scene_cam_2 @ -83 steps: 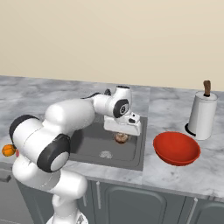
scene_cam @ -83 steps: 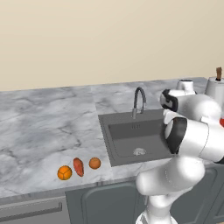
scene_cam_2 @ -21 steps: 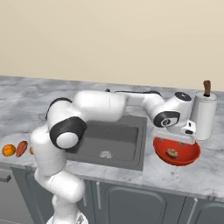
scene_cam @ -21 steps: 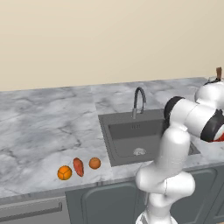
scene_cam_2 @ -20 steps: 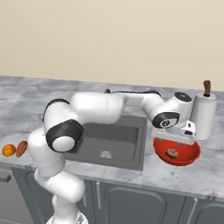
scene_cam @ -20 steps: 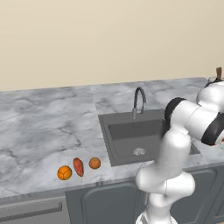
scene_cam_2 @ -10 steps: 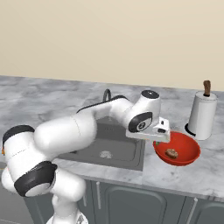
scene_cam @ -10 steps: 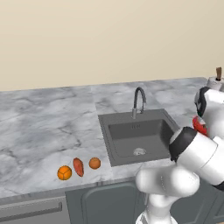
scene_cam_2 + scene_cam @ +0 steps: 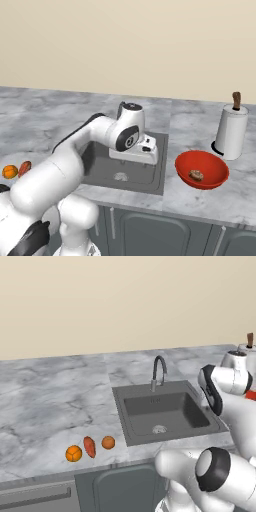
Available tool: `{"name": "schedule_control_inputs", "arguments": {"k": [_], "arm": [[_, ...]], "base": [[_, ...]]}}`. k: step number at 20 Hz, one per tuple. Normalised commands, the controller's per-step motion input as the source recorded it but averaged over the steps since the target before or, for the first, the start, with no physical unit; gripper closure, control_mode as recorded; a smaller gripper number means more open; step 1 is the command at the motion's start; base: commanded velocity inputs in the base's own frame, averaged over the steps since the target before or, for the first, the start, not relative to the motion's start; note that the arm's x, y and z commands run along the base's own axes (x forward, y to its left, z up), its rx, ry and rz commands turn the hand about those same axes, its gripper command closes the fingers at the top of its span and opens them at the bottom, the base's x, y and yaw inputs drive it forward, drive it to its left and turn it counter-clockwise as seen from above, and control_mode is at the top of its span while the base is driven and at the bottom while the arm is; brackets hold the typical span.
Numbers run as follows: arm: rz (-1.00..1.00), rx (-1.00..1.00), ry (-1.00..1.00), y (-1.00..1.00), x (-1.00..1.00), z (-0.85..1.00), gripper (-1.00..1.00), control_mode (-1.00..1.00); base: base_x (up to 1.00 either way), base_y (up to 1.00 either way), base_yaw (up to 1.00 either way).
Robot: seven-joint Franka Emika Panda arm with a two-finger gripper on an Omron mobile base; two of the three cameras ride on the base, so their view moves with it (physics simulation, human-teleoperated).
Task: There is a mixed pile of frozen fruits and vegetables on the counter. Locate all the frozen vegetables and place the items in a bowl on the counter. Take all the frozen fruits and defrost them in a running sink.
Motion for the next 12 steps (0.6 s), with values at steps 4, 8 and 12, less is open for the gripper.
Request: {"name": "schedule_control_inputs", "arguments": {"k": [4,8,12], "arm": [[0.00,0.08,0.08,1.00,-0.21,0.00,-1.00,-1.00],[0.00,0.00,0.06,1.00,-0.16,0.07,-1.00,-1.00],[0.00,0.00,0.07,1.00,-0.14,0.05,-1.00,-1.00]], "base": [[0.00,0.00,0.00],[0.00,0.00,0.00],[0.00,0.00,0.00]]}}
